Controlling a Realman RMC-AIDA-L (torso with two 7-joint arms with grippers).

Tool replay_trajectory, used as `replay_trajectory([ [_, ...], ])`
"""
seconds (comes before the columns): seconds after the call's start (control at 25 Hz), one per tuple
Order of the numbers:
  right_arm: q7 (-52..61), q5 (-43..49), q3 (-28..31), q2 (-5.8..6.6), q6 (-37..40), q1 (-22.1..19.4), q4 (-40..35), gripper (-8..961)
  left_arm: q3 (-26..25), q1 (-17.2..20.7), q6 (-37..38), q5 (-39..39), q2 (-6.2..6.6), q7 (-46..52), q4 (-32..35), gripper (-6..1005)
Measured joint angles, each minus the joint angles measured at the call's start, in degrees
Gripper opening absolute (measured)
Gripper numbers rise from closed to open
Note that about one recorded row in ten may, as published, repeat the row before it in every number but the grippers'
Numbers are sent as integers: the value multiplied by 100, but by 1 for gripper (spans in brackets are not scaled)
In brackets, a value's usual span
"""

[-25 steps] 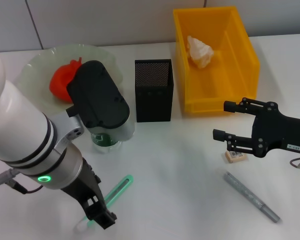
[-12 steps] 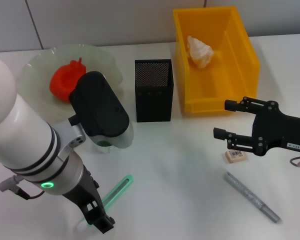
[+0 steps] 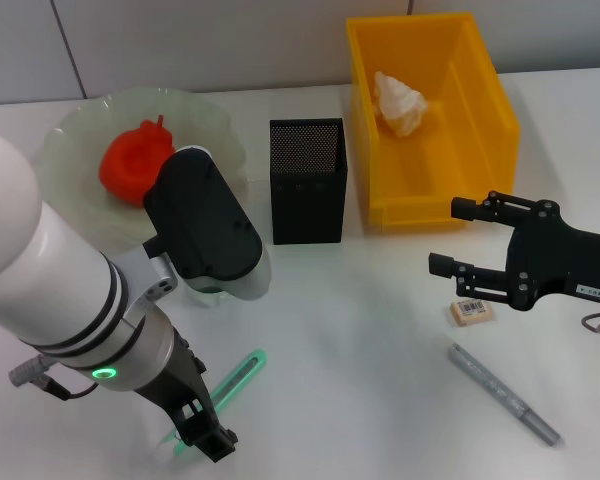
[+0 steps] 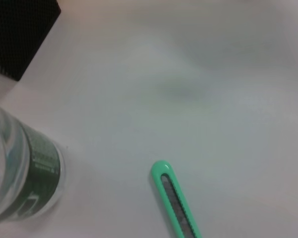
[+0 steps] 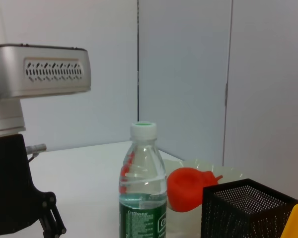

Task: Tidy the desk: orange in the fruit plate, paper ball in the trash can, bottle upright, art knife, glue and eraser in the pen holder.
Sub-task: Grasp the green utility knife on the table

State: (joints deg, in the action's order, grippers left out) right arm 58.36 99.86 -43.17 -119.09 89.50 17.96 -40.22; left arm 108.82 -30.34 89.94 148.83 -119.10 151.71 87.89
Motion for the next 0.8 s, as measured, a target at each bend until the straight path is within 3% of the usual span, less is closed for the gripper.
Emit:
replay_trajectory([
  [0.8, 0, -20, 2, 0, 41, -30, -19, 724, 20, -35, -135, 77, 1, 42, -109, 857],
])
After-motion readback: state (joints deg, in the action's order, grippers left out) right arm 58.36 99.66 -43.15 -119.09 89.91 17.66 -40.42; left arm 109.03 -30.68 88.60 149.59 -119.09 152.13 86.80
